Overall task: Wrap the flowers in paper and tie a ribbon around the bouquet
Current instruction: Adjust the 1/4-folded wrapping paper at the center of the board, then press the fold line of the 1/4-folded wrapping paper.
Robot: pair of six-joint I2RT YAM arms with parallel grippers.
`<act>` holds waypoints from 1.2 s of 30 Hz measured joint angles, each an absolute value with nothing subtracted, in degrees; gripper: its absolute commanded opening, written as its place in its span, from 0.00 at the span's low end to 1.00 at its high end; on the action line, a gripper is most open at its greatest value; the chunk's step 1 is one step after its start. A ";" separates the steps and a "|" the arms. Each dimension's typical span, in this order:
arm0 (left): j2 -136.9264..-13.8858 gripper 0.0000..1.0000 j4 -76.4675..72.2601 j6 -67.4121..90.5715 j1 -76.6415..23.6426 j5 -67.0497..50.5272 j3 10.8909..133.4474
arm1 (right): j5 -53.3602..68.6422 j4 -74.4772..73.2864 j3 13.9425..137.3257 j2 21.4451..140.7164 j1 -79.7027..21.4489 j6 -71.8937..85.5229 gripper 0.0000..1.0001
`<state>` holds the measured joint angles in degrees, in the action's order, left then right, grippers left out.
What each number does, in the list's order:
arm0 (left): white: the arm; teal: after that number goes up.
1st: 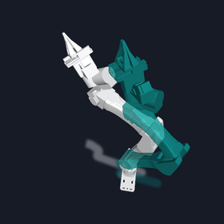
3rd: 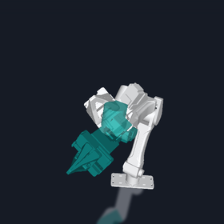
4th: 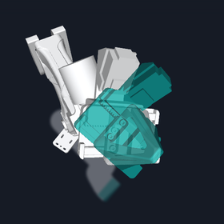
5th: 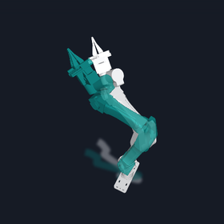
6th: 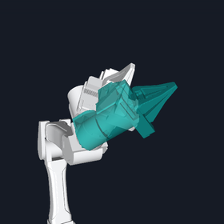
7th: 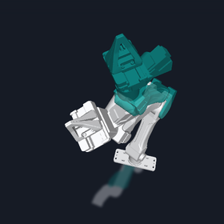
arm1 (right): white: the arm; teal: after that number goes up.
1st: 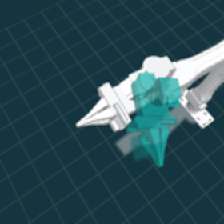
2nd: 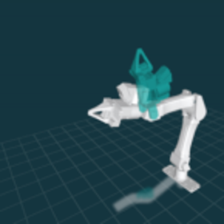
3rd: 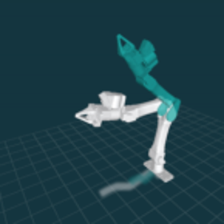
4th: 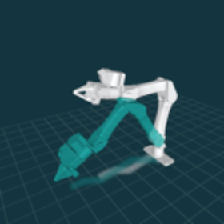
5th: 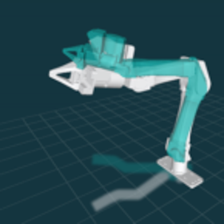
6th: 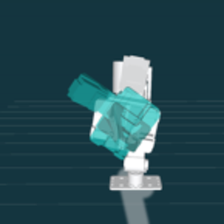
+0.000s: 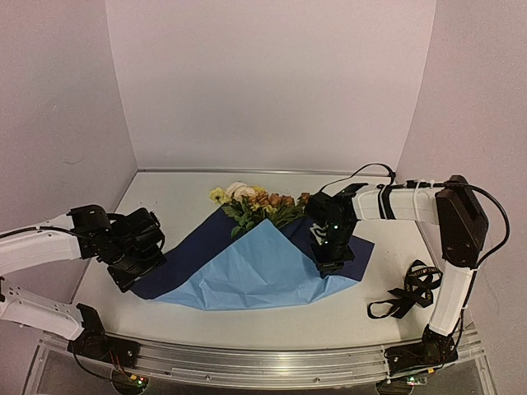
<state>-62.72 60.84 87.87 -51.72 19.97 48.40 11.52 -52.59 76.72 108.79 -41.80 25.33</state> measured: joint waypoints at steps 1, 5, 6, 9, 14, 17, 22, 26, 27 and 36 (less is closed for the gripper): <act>-61.65 0.82 62.91 91.39 -51.60 19.77 48.02 | 11.56 -52.59 76.64 108.79 -41.80 25.31 0.00; -58.67 0.83 70.25 104.50 -50.14 18.13 43.99 | 11.66 -52.60 76.36 108.80 -41.80 25.10 0.00; -58.65 0.81 71.04 105.80 -49.49 17.92 43.18 | 11.68 -52.62 76.36 108.81 -41.80 25.08 0.00; -58.11 0.81 69.72 109.30 -46.87 17.25 38.92 | 11.89 -52.60 76.36 108.80 -41.80 24.93 0.00; -58.83 0.79 62.80 109.87 -40.99 16.19 33.84 | 12.10 -52.62 76.36 108.80 -41.82 24.90 0.00; -59.06 0.75 57.26 109.26 -38.86 15.36 32.11 | 12.17 -52.60 76.36 108.81 -41.82 24.88 0.00; -60.55 0.59 50.62 107.87 -37.72 13.69 31.41 | 12.23 -52.60 76.36 108.81 -41.82 24.88 0.00; -62.70 0.40 46.20 107.25 -37.51 11.52 30.15 | 12.25 -52.60 76.36 108.81 -41.82 24.88 0.00; -63.16 0.33 45.62 106.89 -37.43 11.09 29.75 | 12.23 -52.60 76.36 108.79 -41.82 24.88 0.00; -64.24 0.00 45.04 104.68 -34.81 10.05 28.49 | 11.52 -52.58 76.31 108.80 -41.82 24.13 0.00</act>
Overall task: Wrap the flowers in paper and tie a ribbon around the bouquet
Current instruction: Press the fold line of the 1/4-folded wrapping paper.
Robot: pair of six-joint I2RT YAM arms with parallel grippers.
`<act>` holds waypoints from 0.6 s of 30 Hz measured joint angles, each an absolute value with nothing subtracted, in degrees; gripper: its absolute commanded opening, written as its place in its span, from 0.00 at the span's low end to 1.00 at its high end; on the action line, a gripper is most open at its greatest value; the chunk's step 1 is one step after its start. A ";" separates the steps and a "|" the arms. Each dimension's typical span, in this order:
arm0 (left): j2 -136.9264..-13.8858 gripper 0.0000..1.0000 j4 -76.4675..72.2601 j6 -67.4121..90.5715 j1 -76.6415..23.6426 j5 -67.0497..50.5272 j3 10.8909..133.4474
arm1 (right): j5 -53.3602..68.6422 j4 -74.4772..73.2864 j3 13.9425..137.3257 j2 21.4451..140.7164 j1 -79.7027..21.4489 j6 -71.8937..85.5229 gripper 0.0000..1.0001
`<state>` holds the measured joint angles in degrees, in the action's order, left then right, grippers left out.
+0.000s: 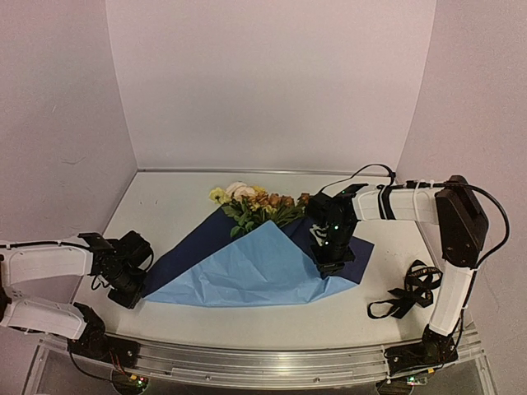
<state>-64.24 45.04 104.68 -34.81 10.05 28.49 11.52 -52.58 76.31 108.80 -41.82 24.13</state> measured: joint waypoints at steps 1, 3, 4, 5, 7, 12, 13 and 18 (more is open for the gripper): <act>-64.20 0.00 44.98 104.41 -34.27 10.07 28.28 | 11.39 -52.47 76.20 108.80 -41.82 24.04 0.00; -64.12 0.00 44.96 103.46 -33.38 10.07 27.72 | 11.22 -52.30 75.76 108.80 -41.82 23.88 0.00; -64.12 0.00 44.96 103.16 -33.13 10.07 27.52 | 11.20 -52.22 75.55 108.81 -41.87 23.82 0.00; -64.12 0.00 44.96 102.78 -32.99 10.07 27.40 | 11.21 -52.12 75.40 108.81 -42.01 23.78 0.00; -64.12 0.00 44.99 102.02 -32.88 10.21 27.31 | 11.22 -51.94 75.26 108.80 -42.24 23.65 0.00; -64.75 0.49 46.23 98.56 -32.80 11.65 28.44 | 11.44 -51.79 75.20 108.81 -42.33 23.38 0.00; -65.45 0.61 47.42 97.34 -32.69 12.57 29.53 | 11.42 -51.92 75.20 108.81 -42.33 23.38 0.00; -69.48 0.94 53.81 90.53 -32.51 17.75 39.43 | 11.04 -52.30 75.73 108.87 -43.16 23.18 0.00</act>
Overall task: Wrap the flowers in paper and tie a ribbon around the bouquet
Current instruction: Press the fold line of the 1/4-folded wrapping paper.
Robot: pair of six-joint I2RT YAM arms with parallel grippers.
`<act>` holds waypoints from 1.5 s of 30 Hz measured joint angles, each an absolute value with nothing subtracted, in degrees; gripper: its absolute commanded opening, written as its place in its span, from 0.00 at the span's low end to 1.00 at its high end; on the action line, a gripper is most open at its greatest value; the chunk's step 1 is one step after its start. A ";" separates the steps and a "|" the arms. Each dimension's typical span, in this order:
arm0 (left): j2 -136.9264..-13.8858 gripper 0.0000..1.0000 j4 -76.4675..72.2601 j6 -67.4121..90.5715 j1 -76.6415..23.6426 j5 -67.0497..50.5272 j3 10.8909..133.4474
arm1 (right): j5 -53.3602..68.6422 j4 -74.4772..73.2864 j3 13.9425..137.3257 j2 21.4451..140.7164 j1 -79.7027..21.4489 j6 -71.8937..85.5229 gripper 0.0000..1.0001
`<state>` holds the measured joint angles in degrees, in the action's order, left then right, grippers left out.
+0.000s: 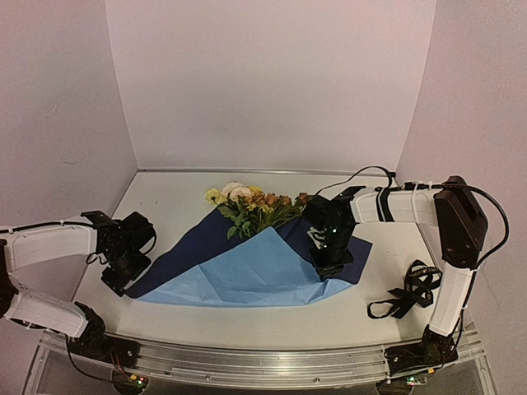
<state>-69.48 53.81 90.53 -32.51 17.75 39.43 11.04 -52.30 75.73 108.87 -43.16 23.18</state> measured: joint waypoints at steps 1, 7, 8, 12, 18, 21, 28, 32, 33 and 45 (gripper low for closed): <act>-69.83 0.95 54.72 88.91 -32.51 18.82 41.32 | 10.93 -52.47 76.13 109.00 -43.42 23.18 0.00; -70.00 0.90 56.37 75.49 -32.51 24.12 50.72 | 10.70 -52.64 78.16 110.67 -44.35 23.18 0.00; -70.00 0.88 55.47 73.24 -32.57 24.09 51.71 | 10.70 -52.75 78.40 111.01 -44.41 23.18 0.00; -71.78 0.80 49.69 64.54 -35.26 22.51 55.76 | 10.43 -53.78 80.29 112.11 -44.47 23.18 0.00; -83.54 0.57 39.12 56.54 -44.00 16.71 62.23 | 10.25 -56.00 84.87 114.15 -44.50 23.39 0.00; -88.09 0.49 34.02 54.56 -46.74 12.27 62.48 | 9.78 -56.81 86.59 115.70 -44.60 23.88 0.00; -92.84 0.35 26.88 53.06 -47.97 5.41 61.03 | 7.95 -59.11 86.79 117.45 -44.73 26.73 0.08; -95.52 0.31 25.78 52.20 -47.97 3.53 60.51 | 6.84 -59.69 86.76 117.45 -44.73 27.69 0.27; -96.39 0.30 25.46 52.13 -47.97 3.11 60.28 | 6.70 -59.76 86.76 117.45 -44.73 28.06 0.34; -102.02 0.20 25.02 52.27 -47.97 2.11 58.22 | 8.55 -58.81 80.96 110.87 -44.51 24.67 0.64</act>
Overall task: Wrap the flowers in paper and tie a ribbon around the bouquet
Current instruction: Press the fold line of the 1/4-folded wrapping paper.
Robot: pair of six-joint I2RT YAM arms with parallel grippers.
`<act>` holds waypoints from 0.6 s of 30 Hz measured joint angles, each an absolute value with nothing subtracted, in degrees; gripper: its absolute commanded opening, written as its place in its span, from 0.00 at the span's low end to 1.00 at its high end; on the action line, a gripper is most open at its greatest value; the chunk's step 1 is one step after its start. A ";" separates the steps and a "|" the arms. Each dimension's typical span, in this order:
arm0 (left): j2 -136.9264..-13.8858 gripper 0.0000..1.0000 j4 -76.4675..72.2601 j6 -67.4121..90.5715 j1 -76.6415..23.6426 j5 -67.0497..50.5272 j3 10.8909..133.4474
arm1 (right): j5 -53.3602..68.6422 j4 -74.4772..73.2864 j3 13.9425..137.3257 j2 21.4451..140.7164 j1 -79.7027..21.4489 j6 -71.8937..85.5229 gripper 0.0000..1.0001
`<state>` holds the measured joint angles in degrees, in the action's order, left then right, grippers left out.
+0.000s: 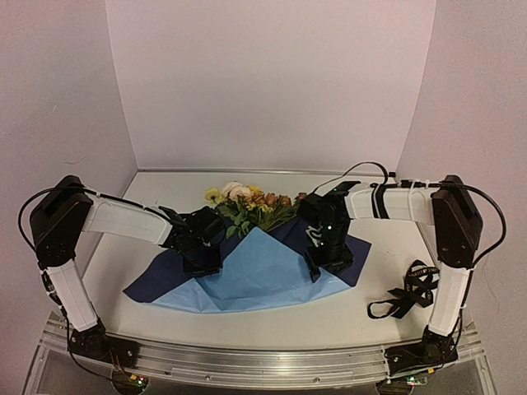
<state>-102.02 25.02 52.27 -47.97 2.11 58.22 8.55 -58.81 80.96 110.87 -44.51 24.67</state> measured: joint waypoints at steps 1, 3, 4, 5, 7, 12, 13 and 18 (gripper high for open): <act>-102.10 0.20 24.97 52.28 -47.97 2.11 58.15 | 9.37 -57.98 79.33 109.61 -44.35 23.81 0.64; -102.17 0.20 24.99 52.29 -47.97 2.12 57.86 | 11.16 -56.14 75.44 107.40 -43.97 21.87 0.64; -102.19 0.20 24.94 52.29 -47.97 2.13 57.71 | 11.93 -55.28 73.50 106.69 -43.77 20.97 0.64; -102.19 0.20 24.89 52.29 -47.97 2.14 57.66 | 12.60 -54.54 71.86 106.45 -43.52 20.14 0.62; -102.19 0.20 24.87 52.28 -47.97 2.15 57.65 | 13.57 -52.83 68.81 106.37 -42.93 18.63 0.60; -102.22 0.20 24.84 52.27 -47.97 2.16 57.63 | 14.69 -49.97 63.99 105.97 -42.13 17.31 0.56; -102.25 0.20 24.84 52.27 -47.97 2.19 57.63 | 14.62 -49.70 63.73 105.70 -42.15 17.43 0.54; -102.28 0.20 24.84 52.16 -47.97 2.35 57.63 | 13.27 -49.71 63.09 104.95 -42.52 20.55 0.55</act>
